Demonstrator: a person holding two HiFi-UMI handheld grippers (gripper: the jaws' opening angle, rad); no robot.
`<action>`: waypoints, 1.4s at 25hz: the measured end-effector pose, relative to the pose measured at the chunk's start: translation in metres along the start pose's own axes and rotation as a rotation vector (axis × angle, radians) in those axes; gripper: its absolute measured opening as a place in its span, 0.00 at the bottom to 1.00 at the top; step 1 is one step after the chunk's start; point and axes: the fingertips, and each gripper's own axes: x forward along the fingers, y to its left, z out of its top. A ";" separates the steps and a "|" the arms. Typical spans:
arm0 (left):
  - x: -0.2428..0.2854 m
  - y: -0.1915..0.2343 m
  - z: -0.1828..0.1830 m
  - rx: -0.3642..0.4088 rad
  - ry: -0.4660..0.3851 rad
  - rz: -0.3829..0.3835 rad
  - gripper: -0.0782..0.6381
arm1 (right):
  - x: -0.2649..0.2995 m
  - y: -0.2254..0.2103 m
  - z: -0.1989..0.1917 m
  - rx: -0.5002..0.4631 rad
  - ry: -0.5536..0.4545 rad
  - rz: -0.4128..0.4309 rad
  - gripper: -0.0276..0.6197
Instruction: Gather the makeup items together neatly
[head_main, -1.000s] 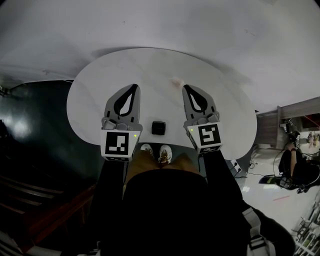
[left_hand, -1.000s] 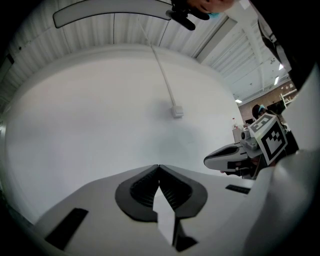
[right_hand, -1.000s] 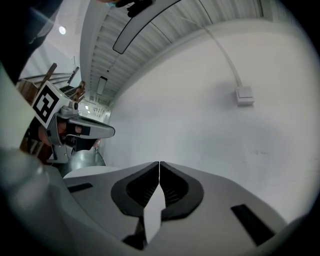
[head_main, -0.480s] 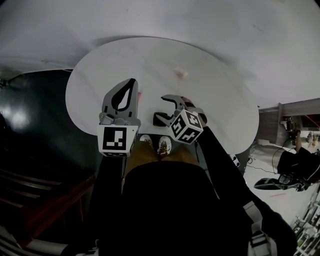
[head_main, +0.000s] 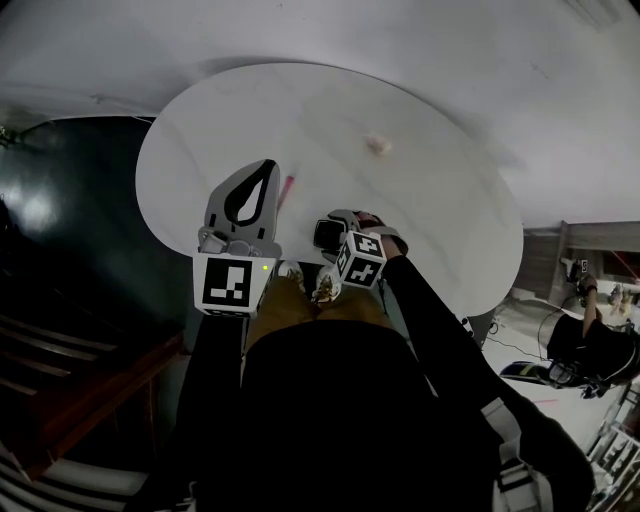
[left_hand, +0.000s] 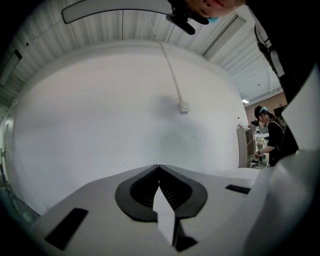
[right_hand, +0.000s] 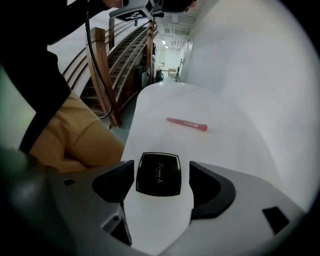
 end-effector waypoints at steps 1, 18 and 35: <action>-0.002 0.001 0.000 -0.013 -0.002 0.002 0.13 | 0.005 0.003 -0.002 -0.001 0.010 0.017 0.55; -0.008 0.007 -0.007 -0.014 0.019 0.016 0.13 | 0.020 -0.002 -0.008 0.094 0.033 0.097 0.56; -0.001 -0.002 -0.012 0.015 0.029 -0.009 0.13 | -0.011 -0.040 -0.004 0.150 0.026 -0.041 0.56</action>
